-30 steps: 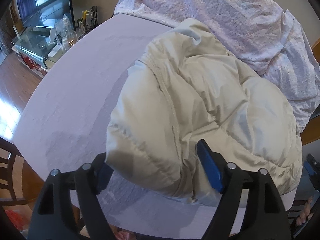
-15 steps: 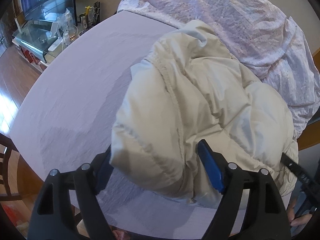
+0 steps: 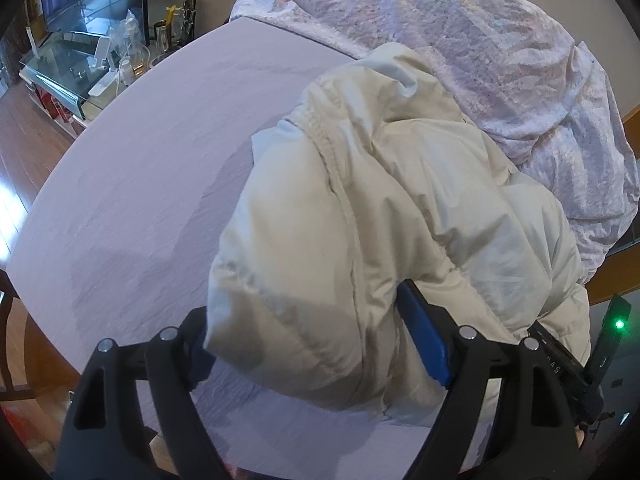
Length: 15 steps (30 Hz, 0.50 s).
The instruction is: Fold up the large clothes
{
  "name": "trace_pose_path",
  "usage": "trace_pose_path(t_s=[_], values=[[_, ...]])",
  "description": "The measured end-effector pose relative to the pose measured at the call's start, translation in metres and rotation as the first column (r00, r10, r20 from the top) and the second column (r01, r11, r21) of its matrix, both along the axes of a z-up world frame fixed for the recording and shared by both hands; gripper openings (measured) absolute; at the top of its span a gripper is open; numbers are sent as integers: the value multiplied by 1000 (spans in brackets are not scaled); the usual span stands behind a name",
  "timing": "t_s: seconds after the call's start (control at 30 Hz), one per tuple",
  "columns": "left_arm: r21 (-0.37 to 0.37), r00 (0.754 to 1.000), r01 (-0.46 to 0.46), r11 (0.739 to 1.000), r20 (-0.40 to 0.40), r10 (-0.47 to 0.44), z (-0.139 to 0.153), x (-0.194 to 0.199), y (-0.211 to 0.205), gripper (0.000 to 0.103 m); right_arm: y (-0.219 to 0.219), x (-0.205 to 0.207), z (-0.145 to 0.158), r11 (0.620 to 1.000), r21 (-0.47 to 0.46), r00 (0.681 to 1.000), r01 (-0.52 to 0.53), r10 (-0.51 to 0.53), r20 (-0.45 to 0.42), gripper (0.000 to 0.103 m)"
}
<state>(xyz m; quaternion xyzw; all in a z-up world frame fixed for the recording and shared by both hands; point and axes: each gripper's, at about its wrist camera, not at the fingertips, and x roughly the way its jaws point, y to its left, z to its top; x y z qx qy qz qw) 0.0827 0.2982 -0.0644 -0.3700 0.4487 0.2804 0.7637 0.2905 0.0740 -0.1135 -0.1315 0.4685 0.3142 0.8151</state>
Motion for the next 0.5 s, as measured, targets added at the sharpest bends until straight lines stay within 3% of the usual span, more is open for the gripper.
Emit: trace_pose_path(t_s=[0.5], values=[[-111,994,-68,991,77,77,-22,1,8,84,1,0,1,1000,1,1000,-4,4,15,65]])
